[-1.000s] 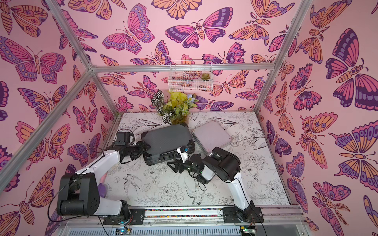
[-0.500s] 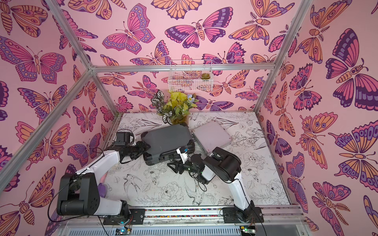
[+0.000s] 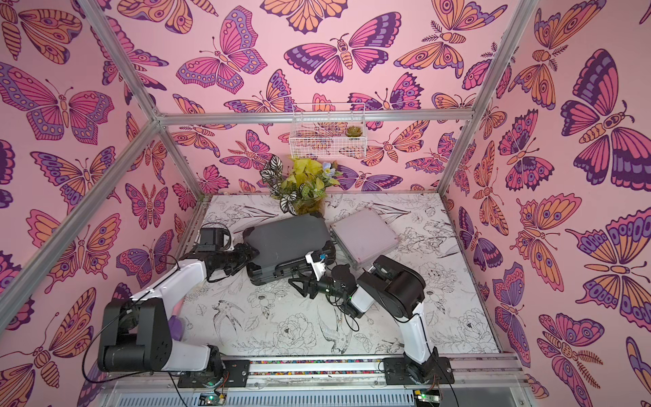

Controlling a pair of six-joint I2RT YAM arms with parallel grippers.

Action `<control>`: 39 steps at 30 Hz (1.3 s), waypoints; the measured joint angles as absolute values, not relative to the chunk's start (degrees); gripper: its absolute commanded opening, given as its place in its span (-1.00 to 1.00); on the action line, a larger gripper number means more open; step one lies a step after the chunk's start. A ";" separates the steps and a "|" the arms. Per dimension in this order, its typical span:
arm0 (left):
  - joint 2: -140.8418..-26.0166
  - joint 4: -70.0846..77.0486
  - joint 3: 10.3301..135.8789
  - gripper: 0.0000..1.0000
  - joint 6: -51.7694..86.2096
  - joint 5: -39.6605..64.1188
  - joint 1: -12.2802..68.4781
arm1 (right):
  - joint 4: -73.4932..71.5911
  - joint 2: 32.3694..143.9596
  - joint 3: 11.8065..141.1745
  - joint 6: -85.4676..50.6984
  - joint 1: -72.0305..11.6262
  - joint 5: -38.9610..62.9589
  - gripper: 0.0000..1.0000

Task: Open the poker set cases
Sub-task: Open the fastener on the poker set case.

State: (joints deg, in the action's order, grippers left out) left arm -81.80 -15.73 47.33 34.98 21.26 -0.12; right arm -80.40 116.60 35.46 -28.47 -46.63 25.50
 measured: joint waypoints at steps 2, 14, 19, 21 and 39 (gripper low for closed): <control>-81.71 -15.59 47.24 0.51 35.03 21.23 -0.21 | -80.40 116.57 35.46 -28.47 -46.65 25.34 0.24; -81.38 -14.90 47.00 0.47 35.03 21.26 -0.36 | -79.92 115.52 35.46 -28.47 -46.72 24.88 0.24; -81.38 -14.76 47.00 0.41 35.11 21.37 -0.36 | -79.55 115.37 35.46 -28.47 -47.00 24.67 0.24; -81.38 -14.79 46.98 0.40 35.16 21.39 -0.36 | -79.64 115.31 35.46 -28.47 -47.09 24.69 0.24; -81.38 -14.46 46.87 0.38 35.27 21.45 -0.36 | -79.09 113.93 35.05 -28.23 -47.70 24.67 0.24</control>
